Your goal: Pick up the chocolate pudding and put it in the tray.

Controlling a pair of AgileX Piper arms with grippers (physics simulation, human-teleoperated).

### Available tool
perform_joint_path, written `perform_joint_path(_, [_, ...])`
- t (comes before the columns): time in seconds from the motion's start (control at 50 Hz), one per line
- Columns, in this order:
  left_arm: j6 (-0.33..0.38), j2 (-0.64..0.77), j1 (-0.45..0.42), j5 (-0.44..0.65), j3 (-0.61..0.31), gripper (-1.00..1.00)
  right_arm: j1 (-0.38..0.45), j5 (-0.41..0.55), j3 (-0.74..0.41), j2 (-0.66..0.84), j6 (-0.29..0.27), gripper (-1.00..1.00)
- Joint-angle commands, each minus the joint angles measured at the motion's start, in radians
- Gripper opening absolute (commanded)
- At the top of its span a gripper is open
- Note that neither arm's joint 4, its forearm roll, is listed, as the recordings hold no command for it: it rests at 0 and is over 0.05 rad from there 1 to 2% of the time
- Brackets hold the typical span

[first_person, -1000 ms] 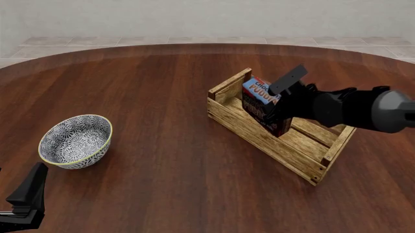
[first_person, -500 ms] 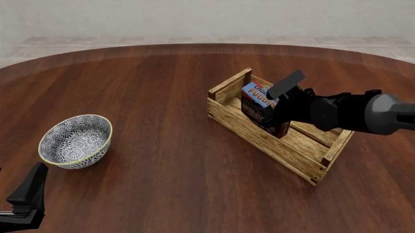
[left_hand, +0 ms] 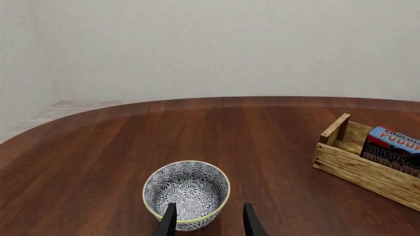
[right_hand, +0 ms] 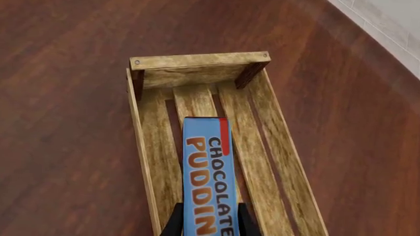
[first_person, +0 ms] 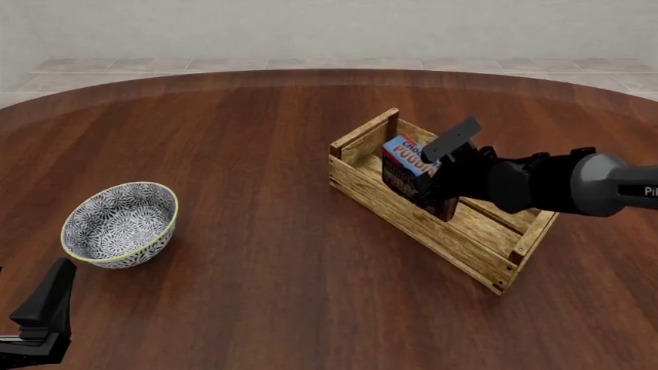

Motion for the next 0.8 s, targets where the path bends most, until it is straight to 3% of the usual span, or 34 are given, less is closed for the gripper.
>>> perform_joint_path(0.02, [0.000, 0.000, 0.000, 0.000, 0.000, 1.00, -0.006, -0.014, -0.001, 0.014, 0.024, -1.00])
perform_joint_path(0.68, [0.000, 0.000, 0.000, 0.000, 0.000, 1.00, -0.027, -0.014, -0.021, 0.047, 0.053, -1.00])
perform_joint_path(0.7, [0.000, 0.000, 0.000, 0.000, 0.000, 1.00, -0.022, -0.017, -0.016, 0.043, 0.047, 1.00])
perform_joint_path(0.8, [0.000, 0.000, 0.000, 0.000, 0.000, 1.00, -0.029, -0.010, -0.023, 0.042, 0.058, 1.00])
